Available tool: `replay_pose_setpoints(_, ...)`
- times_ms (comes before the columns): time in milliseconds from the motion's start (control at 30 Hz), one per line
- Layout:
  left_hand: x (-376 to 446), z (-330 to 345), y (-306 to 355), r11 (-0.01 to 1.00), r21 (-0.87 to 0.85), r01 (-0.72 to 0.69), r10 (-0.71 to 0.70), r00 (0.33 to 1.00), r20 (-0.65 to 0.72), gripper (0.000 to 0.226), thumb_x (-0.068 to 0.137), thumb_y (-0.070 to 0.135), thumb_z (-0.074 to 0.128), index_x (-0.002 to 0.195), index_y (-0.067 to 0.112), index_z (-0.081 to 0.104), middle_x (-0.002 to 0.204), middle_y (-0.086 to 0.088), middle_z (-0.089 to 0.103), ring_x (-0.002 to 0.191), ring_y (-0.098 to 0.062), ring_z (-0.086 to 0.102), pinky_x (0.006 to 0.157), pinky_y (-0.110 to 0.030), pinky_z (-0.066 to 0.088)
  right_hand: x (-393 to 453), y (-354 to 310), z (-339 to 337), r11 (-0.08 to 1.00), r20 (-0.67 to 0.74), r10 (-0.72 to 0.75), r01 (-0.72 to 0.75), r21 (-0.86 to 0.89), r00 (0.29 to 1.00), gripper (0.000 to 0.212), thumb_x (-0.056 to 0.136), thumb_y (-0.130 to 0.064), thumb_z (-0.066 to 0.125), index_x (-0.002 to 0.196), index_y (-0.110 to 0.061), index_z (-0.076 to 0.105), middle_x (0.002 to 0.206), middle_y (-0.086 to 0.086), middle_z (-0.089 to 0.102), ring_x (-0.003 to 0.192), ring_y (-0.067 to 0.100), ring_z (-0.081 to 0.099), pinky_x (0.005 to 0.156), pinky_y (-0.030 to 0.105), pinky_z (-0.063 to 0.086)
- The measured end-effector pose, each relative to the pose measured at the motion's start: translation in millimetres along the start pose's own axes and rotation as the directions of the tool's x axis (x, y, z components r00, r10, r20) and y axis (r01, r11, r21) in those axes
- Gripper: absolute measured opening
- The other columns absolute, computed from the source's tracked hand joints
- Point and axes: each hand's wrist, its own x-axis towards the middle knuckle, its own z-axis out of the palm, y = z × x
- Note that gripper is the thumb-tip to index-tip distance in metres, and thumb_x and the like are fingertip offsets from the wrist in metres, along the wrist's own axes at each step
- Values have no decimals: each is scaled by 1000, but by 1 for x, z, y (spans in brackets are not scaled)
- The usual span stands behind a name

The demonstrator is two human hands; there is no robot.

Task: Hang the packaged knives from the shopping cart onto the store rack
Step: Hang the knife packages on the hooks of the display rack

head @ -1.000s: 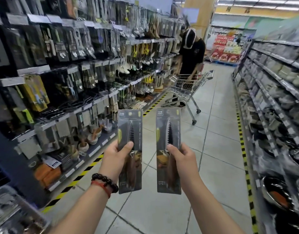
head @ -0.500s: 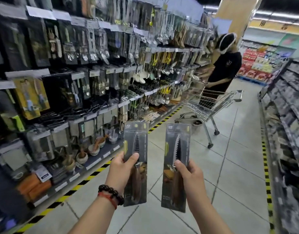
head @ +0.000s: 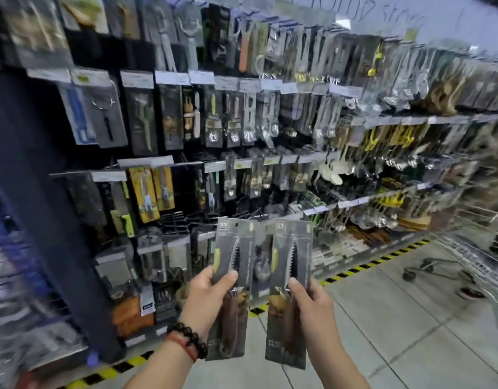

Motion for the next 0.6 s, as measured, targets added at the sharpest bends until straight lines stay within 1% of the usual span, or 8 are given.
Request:
replay_pose_setpoints(100, 23, -11, 3, 999, 35, -26, 31, 992, -124, 86, 62, 68, 74, 126, 15, 57, 126, -3, 63, 115, -20, 59, 101, -47, 46, 43, -7, 27, 998, 113, 2, 5, -65, 994, 36, 84, -40, 71, 75, -11, 53, 72, 9, 53, 66, 26, 59, 66, 41, 51)
replay_pose_setpoints(133, 33, -18, 1, 998, 48, -31, 38, 986, -160, 98, 56, 74, 73, 131, 15, 53, 132, -3, 59, 120, -19, 56, 104, -46, 44, 55, -6, 38, 998, 154, 7, 4, -70, 988, 38, 84, -40, 71, 77, -8, 53, 73, 6, 49, 66, 10, 35, 69, 40, 48)
replay_pose_setpoints(167, 40, -25, 2, 998, 50, -22, 31, 980, -194, 105, 53, 77, 72, 135, 14, 51, 135, -3, 56, 123, -20, 53, 105, -45, 43, 66, -6, 50, 996, 189, 22, -5, -90, 982, 37, 85, -39, 70, 85, -5, 57, 76, 8, 51, 105, 28, 57, 74, 42, 49)
replay_pose_setpoints(200, 47, -31, 4, 998, 46, -33, 42, 975, -219, 106, 53, 76, 71, 136, 13, 50, 136, -4, 55, 124, -20, 53, 105, -44, 43, 76, -4, 61, 994, 236, 45, -19, -109, 971, 33, 86, -38, 69, 89, -6, 60, 79, 12, 57, 78, 30, 64, 75, 42, 50)
replay_pose_setpoints(300, 71, -52, 9, 998, 46, -48, 60, 948, -312, 103, 56, 74, 69, 134, 9, 50, 132, -5, 58, 119, -20, 56, 103, -41, 44, 111, 3, 101, 992, 336, 30, 13, -125, 941, 32, 85, -39, 70, 82, -11, 54, 80, 12, 54, 71, 22, 55, 69, 38, 44)
replay_pose_setpoints(367, 91, -67, 7, 999, 31, -44, 52, 932, -359, 108, 55, 76, 69, 136, 9, 47, 134, -4, 57, 120, -20, 55, 104, -43, 44, 133, 9, 129, 992, 362, 13, 33, -120, 932, 29, 86, -42, 69, 104, -21, 57, 105, -1, 58, 95, 19, 58, 86, 37, 47)
replay_pose_setpoints(467, 125, -87, 2, 999, -10, -42, 35, 921, -388, 110, 52, 78, 71, 137, 13, 48, 136, -2, 55, 124, -19, 52, 107, -43, 41, 165, 10, 165, 991, 390, -23, 73, -113, 920, 67, 90, -40, 65, 148, -21, 37, 145, -6, 41, 137, 20, 39, 109, 35, 34)
replay_pose_setpoints(600, 168, -97, 5, 999, -43, -22, 5, 933, -361, 90, 61, 74, 67, 121, 8, 58, 113, 3, 65, 105, -14, 59, 94, -34, 46, 204, 4, 201, 979, 435, 40, 53, -198, 900, 71, 93, -43, 59, 150, -11, 32, 156, 5, 33, 142, 24, 33, 113, 40, 31)
